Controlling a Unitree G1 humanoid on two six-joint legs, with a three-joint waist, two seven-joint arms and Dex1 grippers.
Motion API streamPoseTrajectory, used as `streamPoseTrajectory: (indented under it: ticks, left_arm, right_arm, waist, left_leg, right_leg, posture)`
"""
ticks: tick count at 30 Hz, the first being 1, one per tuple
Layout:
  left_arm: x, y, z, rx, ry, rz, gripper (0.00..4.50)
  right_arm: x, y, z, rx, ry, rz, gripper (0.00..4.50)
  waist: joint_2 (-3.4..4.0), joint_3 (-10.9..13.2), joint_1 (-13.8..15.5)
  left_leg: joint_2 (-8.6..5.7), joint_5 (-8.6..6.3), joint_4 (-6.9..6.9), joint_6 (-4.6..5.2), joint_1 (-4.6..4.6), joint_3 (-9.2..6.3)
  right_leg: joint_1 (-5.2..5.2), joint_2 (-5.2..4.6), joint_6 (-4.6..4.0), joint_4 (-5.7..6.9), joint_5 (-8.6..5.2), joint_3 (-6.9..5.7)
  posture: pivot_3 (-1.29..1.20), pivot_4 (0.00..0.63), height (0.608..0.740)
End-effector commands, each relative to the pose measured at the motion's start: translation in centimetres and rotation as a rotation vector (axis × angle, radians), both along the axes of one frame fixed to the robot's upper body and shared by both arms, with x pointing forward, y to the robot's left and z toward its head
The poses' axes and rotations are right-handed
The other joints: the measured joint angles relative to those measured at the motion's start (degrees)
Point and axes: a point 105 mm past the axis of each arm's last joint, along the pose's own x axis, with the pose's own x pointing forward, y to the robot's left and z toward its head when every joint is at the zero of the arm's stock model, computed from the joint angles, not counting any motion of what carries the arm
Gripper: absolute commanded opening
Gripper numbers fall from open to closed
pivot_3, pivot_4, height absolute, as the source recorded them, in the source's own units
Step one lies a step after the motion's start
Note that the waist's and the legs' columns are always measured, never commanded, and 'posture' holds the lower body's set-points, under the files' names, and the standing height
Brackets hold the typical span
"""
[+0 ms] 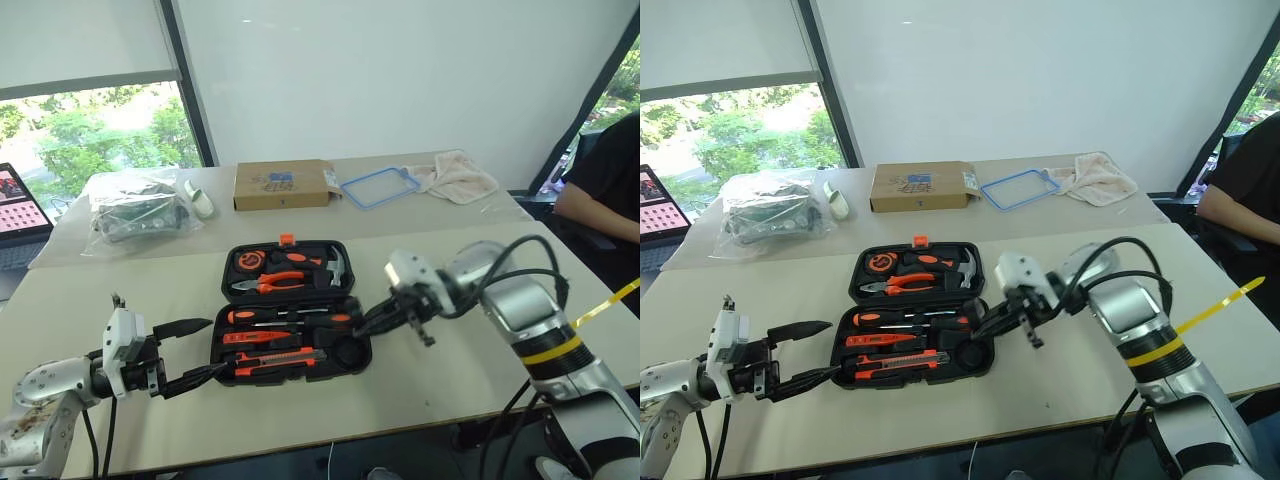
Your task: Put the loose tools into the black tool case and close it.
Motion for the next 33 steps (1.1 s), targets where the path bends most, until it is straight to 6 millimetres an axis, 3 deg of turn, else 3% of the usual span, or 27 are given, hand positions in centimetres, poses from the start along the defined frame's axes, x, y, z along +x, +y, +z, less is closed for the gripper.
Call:
streamPoseTrajectory:
  ticks: [1,7,17,24,33]
  left_arm:
    - [-0.5,-0.6,0.7,0.011,-0.04,-0.03,4.5]
    - [-0.8,-0.4,0.6,0.026,-0.034,-0.023,4.5]
    - [-1.1,-0.2,0.6,0.034,-0.041,-0.003,4.5]
    - [-1.3,-0.5,0.4,0.025,-0.041,0.005,4.5]
    - [-1.3,-0.4,0.4,0.024,-0.044,0.025,4.5]
  right_arm:
    - [0.2,-0.4,-1.4,-0.112,-0.03,-0.036,0.03]
    - [1.0,-1.2,-3.2,-0.268,-0.056,-0.06,0.03]
    - [1.7,-2.1,-2.5,-0.359,-0.085,-0.077,0.03]
    - [2.8,-2.7,-3.5,-0.415,-0.093,-0.121,0.03]
    - [1.7,-0.5,0.8,-0.228,-0.085,-0.042,3.12]
  waist:
    - [0.0,0.0,0.3]
    - [0.0,0.0,0.2]
    - [-0.01,0.0,0.7]
    - [-0.03,0.0,1.2]
    - [-0.03,0.0,1.3]
  left_leg:
    - [-0.03,0.0,0.03,0.0,-0.01,0.0]
    - [-0.04,-0.01,0.04,0.01,0.05,0.0]
    - [-0.06,-0.01,0.08,0.02,0.11,-0.01]
    - [-0.06,-0.03,0.11,0.06,0.15,-0.02]
    - [-0.04,-0.05,0.09,0.08,0.12,-0.03]
  right_leg:
    - [0.01,-0.03,0.0,0.02,0.0,-0.01]
    - [0.08,-0.04,0.05,0.0,0.03,-0.02]
    - [0.22,-0.04,0.1,-0.09,0.06,-0.05]
    - [0.35,0.18,0.17,-0.23,0.1,-0.06]
    - [0.28,0.25,0.19,-0.24,0.15,-0.04]
  posture:
    - [0.0,0.15,0.74]
    - [0.0,0.15,0.74]
    - [0.0,0.15,0.74]
    - [0.0,0.15,0.74]
    - [0.0,0.15,0.74]
